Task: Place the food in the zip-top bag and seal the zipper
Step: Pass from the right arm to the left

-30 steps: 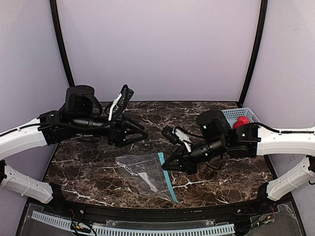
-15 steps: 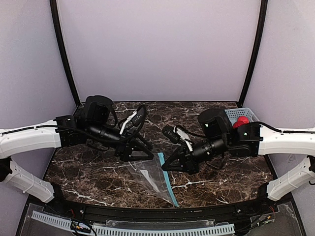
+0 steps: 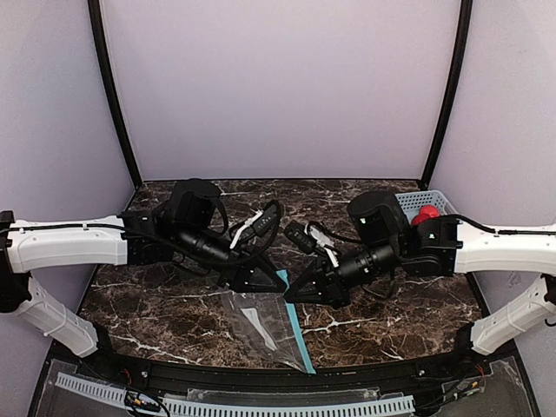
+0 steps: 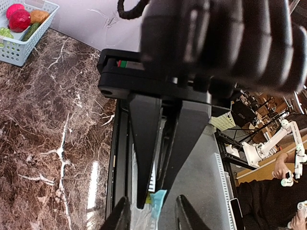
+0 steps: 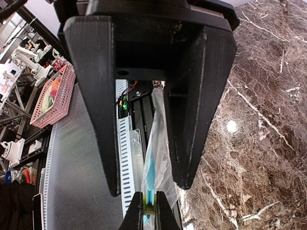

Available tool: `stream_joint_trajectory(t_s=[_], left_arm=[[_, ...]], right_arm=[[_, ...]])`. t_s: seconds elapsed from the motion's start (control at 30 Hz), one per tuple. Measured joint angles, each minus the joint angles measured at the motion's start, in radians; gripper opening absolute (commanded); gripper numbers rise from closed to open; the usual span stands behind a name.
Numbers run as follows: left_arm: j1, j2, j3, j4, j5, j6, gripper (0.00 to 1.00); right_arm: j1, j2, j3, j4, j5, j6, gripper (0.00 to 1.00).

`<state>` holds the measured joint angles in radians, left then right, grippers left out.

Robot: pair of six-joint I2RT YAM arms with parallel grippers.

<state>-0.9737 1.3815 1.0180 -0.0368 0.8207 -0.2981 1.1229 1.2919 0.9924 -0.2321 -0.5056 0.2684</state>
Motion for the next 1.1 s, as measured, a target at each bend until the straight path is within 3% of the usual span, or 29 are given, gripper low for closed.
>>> stream_joint_trajectory(t_s=[0.23,0.43,0.53,0.7,0.8,0.93,1.1], left_arm=[[0.000,-0.027,-0.023,0.068,0.003,-0.033,0.02],[0.000,-0.061,-0.073,0.134,-0.010,-0.073,0.01],[0.000,-0.077,-0.090,0.153,-0.032,-0.088,0.01],[0.000,-0.104,-0.099,0.182,-0.053,-0.113,0.01],[0.000,-0.109,-0.099,0.207,-0.055,-0.127,0.01],[0.000,-0.109,-0.099,0.214,-0.056,-0.136,0.01],[0.000,-0.109,-0.099,0.216,-0.057,-0.148,0.01]], right_arm=[[0.000,0.014,0.002,-0.001,-0.002,0.004,0.00],[0.000,0.015,0.004,0.003,-0.010,0.012,0.02],[0.000,0.015,0.004,0.011,-0.010,0.021,0.14],[0.000,0.009,-0.008,0.015,0.007,0.040,0.52],[0.000,-0.021,-0.034,0.013,0.040,0.048,0.62],[0.000,-0.106,-0.071,0.023,0.093,0.065,0.63],[0.000,-0.188,-0.109,0.077,0.126,0.087,0.56]])
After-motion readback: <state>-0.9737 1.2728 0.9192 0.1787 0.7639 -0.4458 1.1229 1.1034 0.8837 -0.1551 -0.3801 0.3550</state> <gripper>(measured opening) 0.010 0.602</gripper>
